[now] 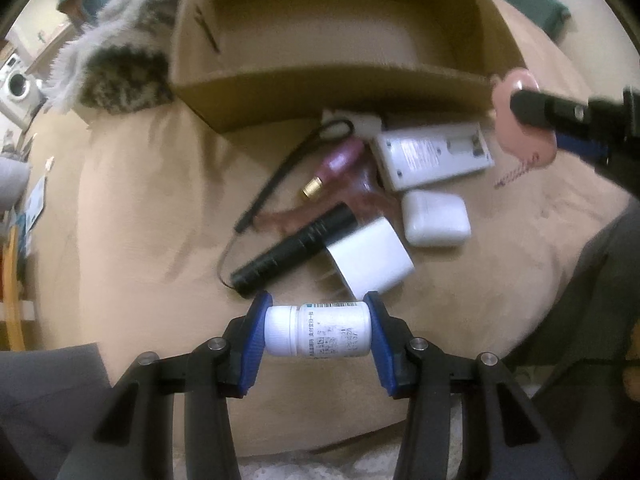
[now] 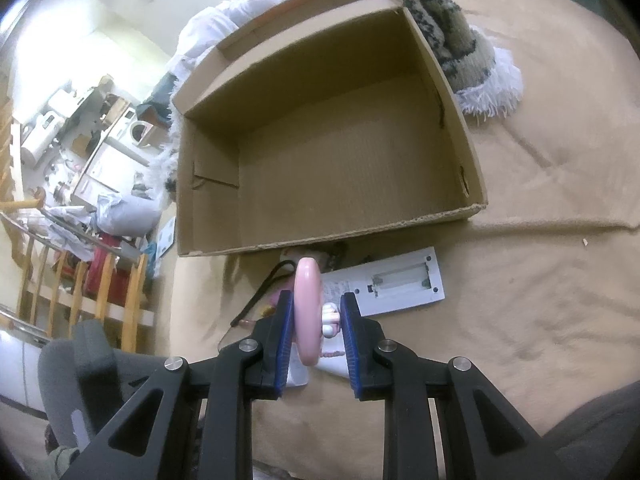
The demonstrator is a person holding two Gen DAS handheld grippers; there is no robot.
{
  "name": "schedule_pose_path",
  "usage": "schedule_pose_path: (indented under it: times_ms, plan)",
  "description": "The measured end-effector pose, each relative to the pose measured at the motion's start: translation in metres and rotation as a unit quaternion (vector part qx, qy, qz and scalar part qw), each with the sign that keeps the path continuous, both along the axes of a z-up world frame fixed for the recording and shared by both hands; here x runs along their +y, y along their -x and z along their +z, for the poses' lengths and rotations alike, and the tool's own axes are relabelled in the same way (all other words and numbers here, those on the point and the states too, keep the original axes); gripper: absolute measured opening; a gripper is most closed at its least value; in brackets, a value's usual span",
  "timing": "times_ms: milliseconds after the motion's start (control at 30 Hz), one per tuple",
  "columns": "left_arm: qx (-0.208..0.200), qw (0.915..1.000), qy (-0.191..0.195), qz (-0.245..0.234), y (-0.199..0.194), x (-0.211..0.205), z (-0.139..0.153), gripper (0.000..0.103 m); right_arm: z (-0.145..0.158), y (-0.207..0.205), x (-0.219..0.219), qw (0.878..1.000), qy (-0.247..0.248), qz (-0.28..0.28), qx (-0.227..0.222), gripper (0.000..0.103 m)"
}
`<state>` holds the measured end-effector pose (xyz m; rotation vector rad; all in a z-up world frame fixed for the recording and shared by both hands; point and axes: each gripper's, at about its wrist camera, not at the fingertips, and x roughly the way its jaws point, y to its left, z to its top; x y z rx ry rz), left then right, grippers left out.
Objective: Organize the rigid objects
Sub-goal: 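Carry both items into the box and open both tools to release them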
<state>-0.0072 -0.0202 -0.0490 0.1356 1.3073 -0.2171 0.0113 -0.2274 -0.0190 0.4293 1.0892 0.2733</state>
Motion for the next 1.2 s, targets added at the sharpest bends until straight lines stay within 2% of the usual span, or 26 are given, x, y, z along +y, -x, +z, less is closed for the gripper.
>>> schedule_pose_path:
  times_ms: [167,267,400,533,733,933,1067,1200]
  plan:
    - [-0.038,0.9988,-0.003,0.032,-0.005,0.014,0.026,0.043,0.019,0.006,0.004,0.998,0.008,0.012,-0.054,0.025]
    - [-0.062,0.9964,0.009,0.057,-0.013,0.028,0.053,0.043,0.03,0.008,0.01,0.996,0.02,0.024,-0.083,0.025]
    - [-0.086,0.9934,0.018,0.075,-0.027,0.022,0.06,0.043,0.035,0.004,0.012,0.995,0.03,0.034,-0.092,0.025]
    - [-0.093,0.9919,0.021,0.084,-0.042,0.02,0.081,0.043,0.043,-0.005,0.008,0.994,0.031,0.034,-0.098,0.025]
    - [-0.108,0.9896,0.015,0.095,-0.078,0.015,0.08,0.043,0.055,-0.035,0.004,0.992,0.049,0.035,-0.114,0.025]
    - [-0.13,0.9885,0.016,0.075,-0.109,-0.007,0.081,0.043,0.05,-0.079,0.001,0.99,0.073,0.037,-0.112,0.025]
    - [-0.131,0.9893,0.022,0.061,-0.126,-0.021,0.069,0.043,0.034,-0.097,-0.003,0.994,0.064,0.027,-0.09,0.025]
    - [-0.122,0.9915,0.013,0.042,-0.142,-0.034,0.043,0.043,0.014,-0.101,-0.001,0.996,0.068,0.028,-0.053,0.025]
